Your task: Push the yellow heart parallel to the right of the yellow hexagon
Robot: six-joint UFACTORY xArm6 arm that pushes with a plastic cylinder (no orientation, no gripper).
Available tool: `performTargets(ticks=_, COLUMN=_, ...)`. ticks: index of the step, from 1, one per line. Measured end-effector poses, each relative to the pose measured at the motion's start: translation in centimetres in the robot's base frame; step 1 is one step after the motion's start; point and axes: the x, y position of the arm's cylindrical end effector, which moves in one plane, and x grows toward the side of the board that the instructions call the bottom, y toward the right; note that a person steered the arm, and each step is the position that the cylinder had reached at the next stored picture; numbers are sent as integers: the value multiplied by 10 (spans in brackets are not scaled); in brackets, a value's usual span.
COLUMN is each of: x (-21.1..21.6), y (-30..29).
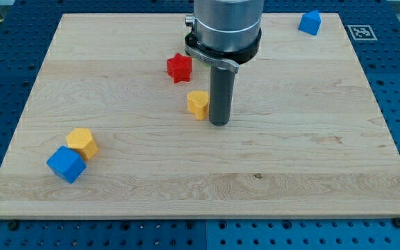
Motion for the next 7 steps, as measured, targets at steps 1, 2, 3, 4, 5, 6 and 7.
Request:
performTargets(ticks=1, x=-9, y=-5)
performTargets(ticks=2, x=-2, y=-6)
performTargets(ticks=3, x=-34, y=14)
performTargets(ticks=4, x=-76, y=-12)
performTargets(ticks=5, x=-24, y=-34)
performTargets(ticks=6, x=-18, y=-34)
performTargets(ticks=7, x=9, y=-34)
